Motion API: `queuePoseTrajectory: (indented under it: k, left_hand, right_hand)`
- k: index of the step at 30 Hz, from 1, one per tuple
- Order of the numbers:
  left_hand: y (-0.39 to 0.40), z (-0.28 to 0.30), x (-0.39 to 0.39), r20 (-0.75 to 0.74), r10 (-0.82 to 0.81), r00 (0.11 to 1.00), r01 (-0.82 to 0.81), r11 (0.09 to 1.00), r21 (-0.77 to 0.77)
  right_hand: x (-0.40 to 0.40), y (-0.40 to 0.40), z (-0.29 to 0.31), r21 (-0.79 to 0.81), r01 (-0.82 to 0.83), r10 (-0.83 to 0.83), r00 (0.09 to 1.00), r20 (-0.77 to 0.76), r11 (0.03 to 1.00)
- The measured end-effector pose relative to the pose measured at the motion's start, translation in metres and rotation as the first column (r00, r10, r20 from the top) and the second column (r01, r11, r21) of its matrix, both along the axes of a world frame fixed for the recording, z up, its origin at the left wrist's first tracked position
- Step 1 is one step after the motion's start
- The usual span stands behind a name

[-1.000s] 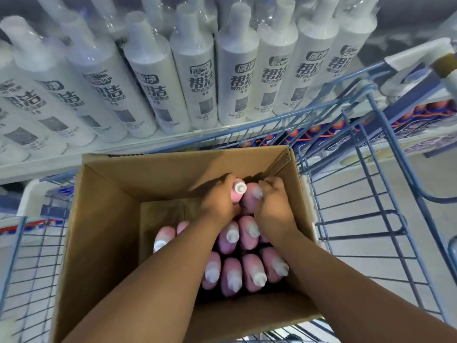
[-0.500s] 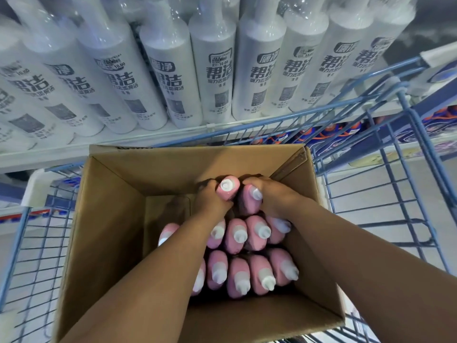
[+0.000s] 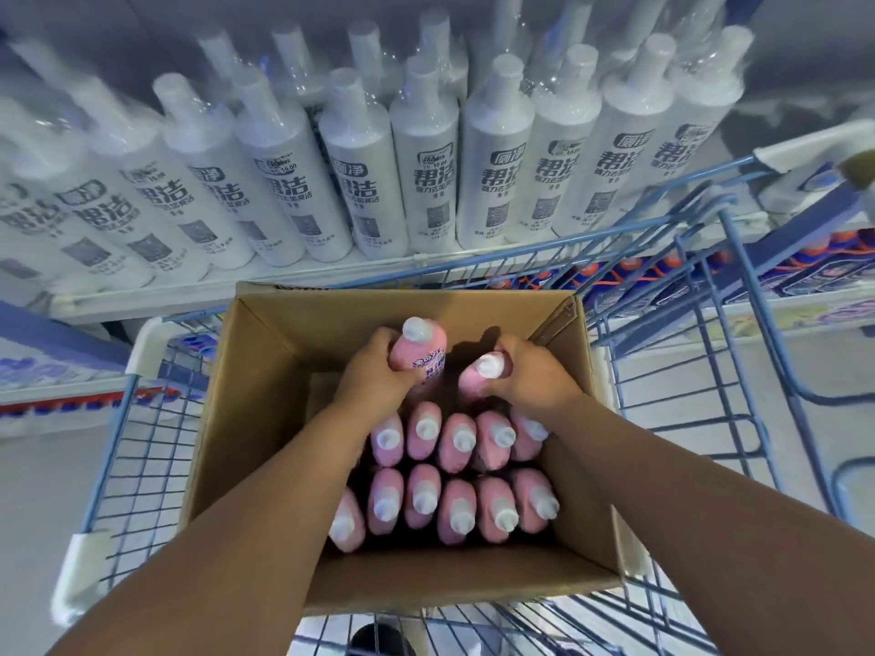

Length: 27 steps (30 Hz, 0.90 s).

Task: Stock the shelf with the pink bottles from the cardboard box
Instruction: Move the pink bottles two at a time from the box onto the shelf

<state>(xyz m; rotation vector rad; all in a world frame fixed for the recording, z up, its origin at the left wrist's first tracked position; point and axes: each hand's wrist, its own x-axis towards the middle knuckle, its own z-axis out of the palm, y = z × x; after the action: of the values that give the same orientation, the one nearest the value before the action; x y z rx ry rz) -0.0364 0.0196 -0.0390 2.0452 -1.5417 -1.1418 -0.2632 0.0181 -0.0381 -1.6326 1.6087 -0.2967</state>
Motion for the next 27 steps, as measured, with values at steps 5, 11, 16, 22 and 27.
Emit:
queuePoseTrajectory:
  k: [5, 11, 16, 22, 27]
  left_hand:
    - [0.011, 0.071, 0.012, -0.083, -0.007, 0.997, -0.002, 0.993, -0.115]
    - [0.028, 0.160, 0.014, -0.217, 0.074, 0.973, -0.118, 0.973, -0.197]
    - [0.044, 0.238, 0.007, -0.288, 0.117, 0.951, -0.202, 0.936, -0.287]
    - [0.053, 0.323, 0.006, -0.419, 0.149, 0.896, -0.313, 0.881, -0.354]
    - [0.046, 0.388, 0.007, -0.535, 0.127, 0.835, -0.368, 0.851, -0.373]
  right_hand:
    - [-0.008, 0.005, 0.069, -0.087, 0.113, -0.106, 0.991, 0.079, 0.990]
    - [-0.005, 0.005, 0.163, -0.153, 0.107, -0.082, 0.983, 0.163, 0.982]
    - [0.000, 0.020, 0.243, -0.265, 0.070, -0.022, 0.984, 0.178, 0.962]
    - [-0.003, 0.029, 0.328, -0.341, 0.152, -0.050, 0.956, 0.290, 0.928]
    - [0.001, 0.022, 0.399, -0.393, 0.204, -0.040, 0.921, 0.388, 0.896]
